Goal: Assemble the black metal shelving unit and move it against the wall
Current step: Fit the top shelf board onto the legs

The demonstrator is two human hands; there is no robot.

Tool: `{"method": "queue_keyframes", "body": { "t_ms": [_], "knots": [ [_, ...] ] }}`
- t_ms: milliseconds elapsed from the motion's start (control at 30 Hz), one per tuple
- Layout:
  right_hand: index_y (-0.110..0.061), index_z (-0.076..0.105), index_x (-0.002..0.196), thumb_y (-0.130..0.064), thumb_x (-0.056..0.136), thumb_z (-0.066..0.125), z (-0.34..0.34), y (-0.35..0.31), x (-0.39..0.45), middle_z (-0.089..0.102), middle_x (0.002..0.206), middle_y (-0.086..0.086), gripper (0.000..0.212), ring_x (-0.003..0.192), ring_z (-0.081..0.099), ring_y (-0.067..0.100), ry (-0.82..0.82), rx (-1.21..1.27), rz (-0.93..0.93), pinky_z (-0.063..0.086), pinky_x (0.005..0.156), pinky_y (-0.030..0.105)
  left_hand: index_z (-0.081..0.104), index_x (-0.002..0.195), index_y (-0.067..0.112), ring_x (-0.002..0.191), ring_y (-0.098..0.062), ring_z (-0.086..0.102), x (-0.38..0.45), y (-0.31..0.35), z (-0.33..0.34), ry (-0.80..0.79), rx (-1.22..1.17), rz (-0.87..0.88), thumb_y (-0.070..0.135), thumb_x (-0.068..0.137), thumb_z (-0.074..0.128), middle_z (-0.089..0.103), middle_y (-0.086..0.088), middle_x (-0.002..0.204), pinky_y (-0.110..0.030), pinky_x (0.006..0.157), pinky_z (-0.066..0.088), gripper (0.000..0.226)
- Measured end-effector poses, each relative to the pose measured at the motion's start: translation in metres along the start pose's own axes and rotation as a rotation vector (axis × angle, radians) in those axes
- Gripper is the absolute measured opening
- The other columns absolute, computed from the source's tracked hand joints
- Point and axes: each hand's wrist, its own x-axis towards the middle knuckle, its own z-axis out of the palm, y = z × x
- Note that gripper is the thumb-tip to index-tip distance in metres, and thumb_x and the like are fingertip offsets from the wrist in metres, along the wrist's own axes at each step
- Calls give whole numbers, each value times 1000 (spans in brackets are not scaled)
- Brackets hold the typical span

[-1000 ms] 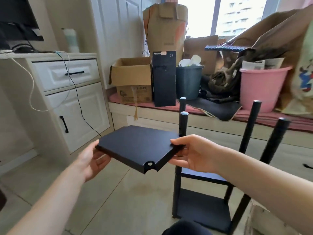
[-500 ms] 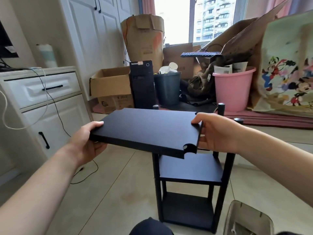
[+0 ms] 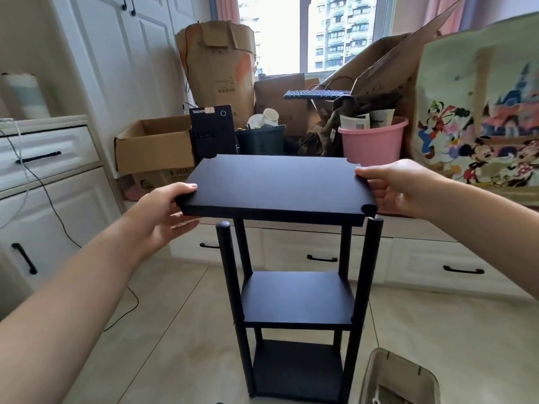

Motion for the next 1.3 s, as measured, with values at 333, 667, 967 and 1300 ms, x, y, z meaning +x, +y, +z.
{"method": "queue_keyframes", "body": {
  "t_ms": [333, 667, 967, 1300],
  "knots": [
    [-2, 63, 96, -14, 95, 65, -8, 3, 56, 68, 83, 11, 12, 62, 68, 18, 113, -66, 26, 54, 42, 23, 64, 109, 12, 81, -24, 72, 38, -17, 33, 26, -46, -45, 23, 93, 67, 71, -9, 93, -33, 72, 58, 19],
    [2, 60, 113, -9, 96, 62, -20, 27, 80, 67, 81, 12, 20, 63, 66, 21, 96, -138, 115, 56, 48, 27, 63, 96, 14, 62, -18, 64, 52, -32, 33, -92, -48, -139, 25, 90, 62, 66, 1, 69, -35, 76, 51, 13],
    [-2, 62, 103, -8, 96, 61, -17, 36, 93, 69, 84, 12, 10, 65, 67, 20, 58, -135, 166, 57, 57, 29, 64, 106, 14, 67, -17, 61, 56, -46, 37, -15, -103, -113, 29, 95, 60, 64, 1, 70, -34, 77, 54, 19],
    [-4, 64, 98, -6, 95, 60, -18, 38, 101, 71, 71, 10, 6, 49, 68, 17, 47, -155, 179, 56, 45, 26, 63, 110, 17, 55, -10, 63, 58, -49, 33, -42, -112, -87, 31, 98, 57, 66, 4, 68, -22, 51, 54, 20]
  ]
}}
